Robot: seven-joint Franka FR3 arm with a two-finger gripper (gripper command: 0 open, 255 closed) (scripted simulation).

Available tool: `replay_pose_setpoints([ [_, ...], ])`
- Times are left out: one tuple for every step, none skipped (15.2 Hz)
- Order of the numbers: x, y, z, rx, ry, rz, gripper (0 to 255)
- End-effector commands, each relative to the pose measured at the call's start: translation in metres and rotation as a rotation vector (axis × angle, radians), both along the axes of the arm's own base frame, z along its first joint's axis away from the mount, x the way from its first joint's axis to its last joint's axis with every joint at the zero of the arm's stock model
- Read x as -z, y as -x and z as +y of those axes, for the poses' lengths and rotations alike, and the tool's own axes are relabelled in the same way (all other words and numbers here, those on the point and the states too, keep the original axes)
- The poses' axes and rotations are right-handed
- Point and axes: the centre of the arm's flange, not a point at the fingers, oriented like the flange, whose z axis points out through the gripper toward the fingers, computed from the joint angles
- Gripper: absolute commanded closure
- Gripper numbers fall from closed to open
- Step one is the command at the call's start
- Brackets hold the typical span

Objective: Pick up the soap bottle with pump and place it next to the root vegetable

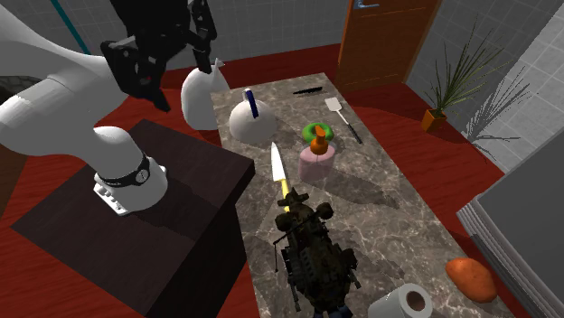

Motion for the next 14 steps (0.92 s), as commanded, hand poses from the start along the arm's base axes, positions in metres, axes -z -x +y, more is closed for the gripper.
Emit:
replay_pose_setpoints([
  [0.000, 0.000, 0.000, 0.000, 0.000, 0.000, 0],
  [0.010, -0.004, 0.008, -0.014, 0.003, -0.003, 0],
  [0.020, -0.008, 0.016, -0.027, 0.006, -0.005, 0],
  [0.029, -0.013, 0.024, -0.041, 0.009, -0.008, 0],
  [0.039, -0.017, 0.033, -0.055, 0.012, -0.010, 0],
  [0.049, -0.020, 0.041, -0.069, 0.015, -0.013, 0],
  [0.059, -0.024, 0.049, -0.082, 0.018, -0.016, 0],
  [0.069, -0.028, 0.057, -0.096, 0.021, -0.018, 0],
  [0.079, -0.032, 0.066, -0.110, 0.025, -0.021, 0],
  [0.089, -0.035, 0.074, -0.123, 0.028, -0.023, 0],
  [0.099, -0.039, 0.082, -0.137, 0.031, -0.026, 0],
  [0.109, -0.042, 0.091, -0.151, 0.034, -0.028, 0],
  [0.119, -0.045, 0.099, -0.165, 0.037, -0.031, 0],
  [0.129, -0.049, 0.107, -0.178, 0.040, -0.034, 0],
])
